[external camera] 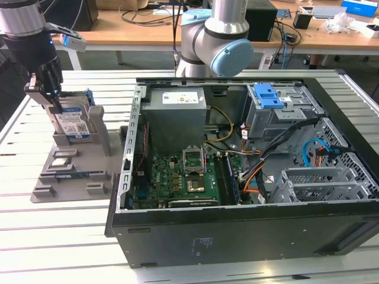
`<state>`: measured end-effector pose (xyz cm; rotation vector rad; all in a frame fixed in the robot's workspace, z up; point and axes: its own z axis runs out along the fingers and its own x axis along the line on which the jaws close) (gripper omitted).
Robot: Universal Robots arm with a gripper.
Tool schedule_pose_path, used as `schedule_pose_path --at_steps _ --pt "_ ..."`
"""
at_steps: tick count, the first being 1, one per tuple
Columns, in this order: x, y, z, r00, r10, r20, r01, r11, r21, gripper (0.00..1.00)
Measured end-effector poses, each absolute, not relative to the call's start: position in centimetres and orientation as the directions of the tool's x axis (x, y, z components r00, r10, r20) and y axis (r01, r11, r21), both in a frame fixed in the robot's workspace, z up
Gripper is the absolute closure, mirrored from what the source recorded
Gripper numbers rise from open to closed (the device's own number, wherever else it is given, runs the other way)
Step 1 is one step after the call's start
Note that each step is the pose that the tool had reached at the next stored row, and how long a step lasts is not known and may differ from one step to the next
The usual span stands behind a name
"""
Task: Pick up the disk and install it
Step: 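Pick up the disk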
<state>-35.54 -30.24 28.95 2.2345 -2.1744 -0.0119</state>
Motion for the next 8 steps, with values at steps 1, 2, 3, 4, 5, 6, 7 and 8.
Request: schedule_pose_path --at_steps 1,2,3,4,5,6,7,8 --pt "-35.54 -30.24 28.95 0.027 -1.000 0.011 -0.999 -0.027 0.022 0.64" --pt "-35.54 -30.24 28.94 0.027 -1.000 0.011 -0.999 -0.027 0.022 0.64" --pt "-35.53 -30.24 28.93 0.027 -1.000 0.011 -0.999 -0.027 0.022 0.64" --pt "-35.53 -30.24 28.92 0.027 -1.000 0.011 -0.999 -0.027 0.022 0.64" --pt "-35.54 -30.24 28.92 0.027 -1.000 0.011 -0.999 -0.027 0.022 0.64" --pt "-35.54 -30.24 28.92 0.027 -1.000 0.011 -0.999 -0.027 0.022 0.64" --pt "-35.54 -30.24 28.92 0.027 -1.000 0.011 -0.999 -0.027 0.022 0.64" --pt "-35.54 -30.24 28.91 0.027 -1.000 0.011 -0.999 -0.027 0.022 0.64"
